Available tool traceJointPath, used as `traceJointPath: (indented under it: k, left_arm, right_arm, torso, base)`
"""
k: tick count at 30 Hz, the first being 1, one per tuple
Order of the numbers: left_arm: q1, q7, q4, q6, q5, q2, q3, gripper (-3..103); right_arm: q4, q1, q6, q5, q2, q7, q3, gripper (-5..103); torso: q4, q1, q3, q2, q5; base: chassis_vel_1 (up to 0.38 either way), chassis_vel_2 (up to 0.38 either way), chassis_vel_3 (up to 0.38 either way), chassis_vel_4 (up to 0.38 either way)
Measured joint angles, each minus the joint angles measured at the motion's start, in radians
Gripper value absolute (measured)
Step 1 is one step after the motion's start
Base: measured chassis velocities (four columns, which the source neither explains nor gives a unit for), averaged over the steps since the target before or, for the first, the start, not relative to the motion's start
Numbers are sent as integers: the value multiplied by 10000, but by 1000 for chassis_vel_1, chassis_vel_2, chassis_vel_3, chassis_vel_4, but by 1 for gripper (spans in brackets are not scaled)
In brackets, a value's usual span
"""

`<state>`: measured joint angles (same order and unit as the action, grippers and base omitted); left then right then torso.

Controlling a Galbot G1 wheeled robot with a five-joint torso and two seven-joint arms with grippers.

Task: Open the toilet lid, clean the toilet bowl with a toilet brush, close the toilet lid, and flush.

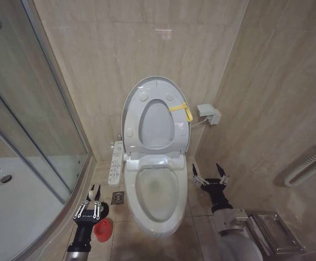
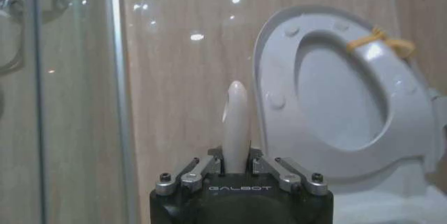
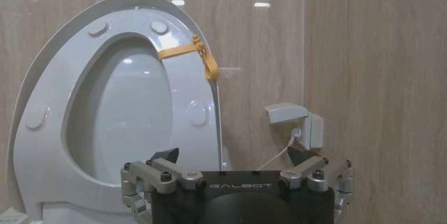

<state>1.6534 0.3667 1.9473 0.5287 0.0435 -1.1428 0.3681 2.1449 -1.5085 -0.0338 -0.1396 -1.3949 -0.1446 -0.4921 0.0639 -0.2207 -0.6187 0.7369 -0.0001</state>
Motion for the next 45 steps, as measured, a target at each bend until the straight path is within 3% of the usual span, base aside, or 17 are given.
traceJointPath:
  k: [9, 17, 39, 45]
  left_arm:
    - [-1561, 92, -3084, 956, 29, -349, -405, 20]
    - [-2979, -273, -5647, 1619, 673, -598, -989, 20]
    - [-4361, -725, -8362, 2033, 1024, -941, -1472, 20]
    - [-5231, -1427, -10157, 2790, 1045, -1143, -1501, 20]
  right_arm:
    - [0, 0, 0, 0, 0, 1, 1, 100]
    - [0, -1, 0, 0, 0, 1, 0, 100]
    - [0, 0, 0, 0, 0, 0, 0, 100]
    - [0, 0, 0, 0, 0, 0, 0, 100]
  torso:
    - [1, 0, 0, 0, -1]
    - [0, 0, 0, -1, 0]
    - [0, 0, 0, -1, 1]
    - [0, 0, 0, -1, 0]
  base:
    - [0, 0, 0, 0]
    - [0, 0, 0, 0]
    - [0, 0, 0, 0]
    - [0, 0, 0, 0]
